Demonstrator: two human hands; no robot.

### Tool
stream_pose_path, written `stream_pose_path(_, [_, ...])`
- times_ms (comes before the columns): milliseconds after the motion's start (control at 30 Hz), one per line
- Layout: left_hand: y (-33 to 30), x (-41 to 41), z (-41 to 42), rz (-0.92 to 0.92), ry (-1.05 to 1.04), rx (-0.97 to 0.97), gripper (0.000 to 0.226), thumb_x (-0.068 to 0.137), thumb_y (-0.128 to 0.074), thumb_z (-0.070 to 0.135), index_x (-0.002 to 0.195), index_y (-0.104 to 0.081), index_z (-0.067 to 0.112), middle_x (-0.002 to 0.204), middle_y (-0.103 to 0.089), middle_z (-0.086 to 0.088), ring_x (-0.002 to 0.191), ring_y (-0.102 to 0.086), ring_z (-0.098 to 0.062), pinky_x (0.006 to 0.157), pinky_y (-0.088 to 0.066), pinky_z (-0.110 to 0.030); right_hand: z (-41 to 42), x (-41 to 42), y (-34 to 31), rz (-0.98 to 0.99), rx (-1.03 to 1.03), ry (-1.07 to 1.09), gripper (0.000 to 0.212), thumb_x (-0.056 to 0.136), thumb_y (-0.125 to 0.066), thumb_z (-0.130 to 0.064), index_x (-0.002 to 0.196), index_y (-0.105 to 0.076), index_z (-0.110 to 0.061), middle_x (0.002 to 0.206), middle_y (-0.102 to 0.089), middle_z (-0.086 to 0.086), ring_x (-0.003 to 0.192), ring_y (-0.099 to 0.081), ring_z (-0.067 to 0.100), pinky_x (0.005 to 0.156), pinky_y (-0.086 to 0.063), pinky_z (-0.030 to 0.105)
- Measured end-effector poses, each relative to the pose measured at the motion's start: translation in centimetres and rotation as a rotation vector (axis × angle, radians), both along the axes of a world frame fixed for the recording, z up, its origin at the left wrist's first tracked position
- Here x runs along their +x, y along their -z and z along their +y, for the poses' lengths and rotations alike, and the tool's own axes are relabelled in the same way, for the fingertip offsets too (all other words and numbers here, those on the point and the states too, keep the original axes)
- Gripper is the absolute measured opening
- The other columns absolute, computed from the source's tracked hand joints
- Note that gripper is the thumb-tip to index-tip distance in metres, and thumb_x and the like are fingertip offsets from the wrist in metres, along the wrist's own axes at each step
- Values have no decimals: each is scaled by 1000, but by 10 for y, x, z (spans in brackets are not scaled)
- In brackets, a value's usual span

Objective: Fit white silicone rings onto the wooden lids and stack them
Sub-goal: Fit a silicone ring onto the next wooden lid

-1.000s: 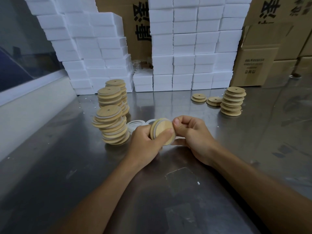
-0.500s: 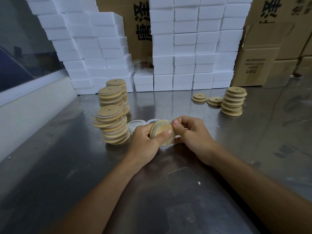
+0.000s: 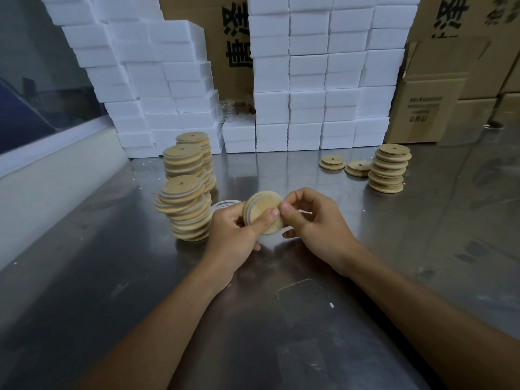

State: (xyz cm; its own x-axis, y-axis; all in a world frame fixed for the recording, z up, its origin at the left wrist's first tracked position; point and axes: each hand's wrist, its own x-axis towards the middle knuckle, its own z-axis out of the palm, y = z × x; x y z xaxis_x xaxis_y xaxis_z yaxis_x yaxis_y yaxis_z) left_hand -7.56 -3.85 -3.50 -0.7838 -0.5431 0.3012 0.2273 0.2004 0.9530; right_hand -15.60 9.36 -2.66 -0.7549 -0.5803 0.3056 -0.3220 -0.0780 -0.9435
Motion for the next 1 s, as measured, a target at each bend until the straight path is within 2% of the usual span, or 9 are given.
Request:
stream_pose_path(67, [1, 0, -2, 27, -11, 61, 16, 69, -79, 36, 74, -77, 22, 68, -71, -3, 60, -59, -17, 42, -44, -21, 0, 1, 0, 2, 33, -16, 8, 92, -65, -10, 88, -58, -8, 84, -66, 14, 68, -69, 16, 62, -58, 31])
stream_pose_path(167, [2, 0, -1, 12, 15, 41, 16, 72, -79, 35, 79, -74, 22, 69, -73, 1, 59, -64, -11, 40, -44, -21, -1, -1, 1, -11, 13, 23, 10, 93, -64, -7, 84, -60, -7, 77, -67, 16, 63, -67, 16, 61, -57, 29])
stream_pose_path(267, [3, -2, 3, 10, -56, -137, 15, 84, -77, 29, 90, -65, 22, 75, -73, 1, 61, -69, -12, 42, -46, -23, 0, -3, 1, 5, -2, 99, 9, 94, -62, -6, 86, -61, -6, 74, -66, 11, 60, -64, 10, 60, -55, 31])
stream_pose_path(333, [2, -1, 5, 36, -199, -359, 16, 86, -73, 32, 92, -61, 24, 78, -69, 6, 65, -66, -10, 52, -49, -24, 1, -4, 1, 69, -10, 169, 10, 95, -61, -6, 85, -60, -9, 76, -66, 7, 60, -63, 8, 61, -54, 33])
stream_pose_path(500, [0, 6, 14, -214, -406, -820, 25, 92, -55, 50, 87, -46, 27, 71, -51, 14, 60, -42, -6, 50, -25, -20, 4, -1, -1, 558, 54, 296, 12, 92, -61, -4, 88, -57, -15, 83, -60, -5, 72, -56, 9, 62, -49, 26])
stream_pose_path(600, [-1, 5, 15, -323, -372, -834, 24, 96, -50, 48, 85, -43, 27, 68, -47, 12, 64, -41, -12, 54, -25, -28, 4, 1, -4, 839, 107, 330, 10, 89, -59, 0, 93, -60, -9, 93, -55, -2, 81, -51, 15, 62, -48, 39])
stream_pose_path(700, [-1, 4, 13, -327, -354, -773, 27, 99, -48, 42, 83, -51, 21, 68, -54, 8, 69, -51, -18, 61, -34, -34, 1, 5, -6, 970, 116, 352, 8, 90, -58, -3, 93, -63, -6, 97, -58, 5, 88, -52, 23, 62, -48, 40])
stream_pose_path(833, [-1, 4, 8, -295, -257, -668, 31, 100, -50, 28, 78, -66, 13, 71, -68, -3, 73, -62, -22, 69, -49, -42, -2, 5, -6, 908, 90, 330, 4, 92, -59, -3, 92, -63, -5, 96, -57, 4, 88, -52, 21, 66, -48, 37])
stream_pose_path(1000, [-1, 5, 10, -232, -143, -659, 36, 99, -53, 23, 64, -61, 18, 62, -67, 4, 65, -63, -13, 71, -51, -39, 3, 1, -4, 455, -19, 342, 8, 94, -63, -12, 90, -61, -18, 93, -64, -4, 83, -59, 6, 66, -49, 15])
